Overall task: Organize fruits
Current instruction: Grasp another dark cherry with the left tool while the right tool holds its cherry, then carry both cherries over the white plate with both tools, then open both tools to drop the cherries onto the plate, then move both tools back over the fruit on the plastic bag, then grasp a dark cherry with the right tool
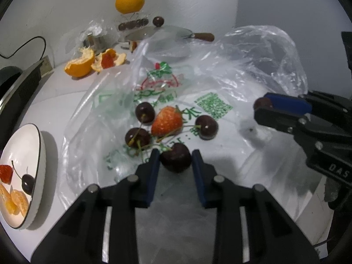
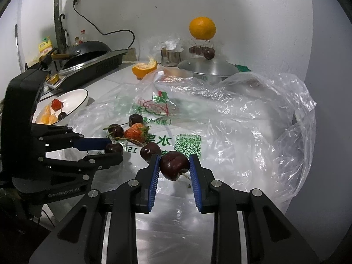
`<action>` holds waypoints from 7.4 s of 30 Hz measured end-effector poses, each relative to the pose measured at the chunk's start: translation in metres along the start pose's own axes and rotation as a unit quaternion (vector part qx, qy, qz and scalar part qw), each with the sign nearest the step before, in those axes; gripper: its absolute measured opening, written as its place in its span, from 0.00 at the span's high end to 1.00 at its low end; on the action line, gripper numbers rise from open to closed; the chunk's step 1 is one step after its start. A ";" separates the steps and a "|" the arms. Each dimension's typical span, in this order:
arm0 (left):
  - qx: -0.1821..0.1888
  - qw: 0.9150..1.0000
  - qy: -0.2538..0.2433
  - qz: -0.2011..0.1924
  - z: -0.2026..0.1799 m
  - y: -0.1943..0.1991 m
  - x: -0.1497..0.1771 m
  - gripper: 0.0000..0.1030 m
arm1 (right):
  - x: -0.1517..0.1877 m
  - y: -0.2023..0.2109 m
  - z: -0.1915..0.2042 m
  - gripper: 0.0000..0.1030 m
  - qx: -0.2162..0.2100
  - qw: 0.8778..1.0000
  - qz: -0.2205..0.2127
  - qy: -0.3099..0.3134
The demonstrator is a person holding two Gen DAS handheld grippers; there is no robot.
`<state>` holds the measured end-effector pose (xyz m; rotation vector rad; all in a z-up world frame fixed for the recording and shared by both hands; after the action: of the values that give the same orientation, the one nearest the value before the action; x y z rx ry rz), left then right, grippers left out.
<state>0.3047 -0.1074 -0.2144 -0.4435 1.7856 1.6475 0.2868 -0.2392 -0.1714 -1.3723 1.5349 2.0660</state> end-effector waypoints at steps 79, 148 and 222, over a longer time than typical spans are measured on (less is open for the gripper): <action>-0.040 0.986 0.127 -0.100 0.227 0.120 0.052 0.70 | -0.093 -0.063 0.208 0.72 -0.051 0.995 -0.009 0.089; -0.100 0.973 0.153 -0.138 0.206 0.171 0.052 0.21 | -0.091 -0.019 0.180 0.15 0.011 0.998 -0.069 -0.011; -0.049 0.995 0.044 -0.074 0.058 0.050 -0.015 0.21 | -0.011 -0.074 0.030 0.70 -0.007 0.996 0.086 -0.002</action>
<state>0.2971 -0.0468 -0.1666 -0.6859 1.6950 1.6394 0.3243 -0.1784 -0.2088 -1.2810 1.6943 2.1791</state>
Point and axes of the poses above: each gripper's, at about its wrist camera, not at the fingertips, and y roughly against the way its jaws point, z to its left, x to its underside, the point moved 3 cm from there along -y, roughly the way its jaws point, and after that the axes turned 2 degrees about -x, right-handed, at the moved point
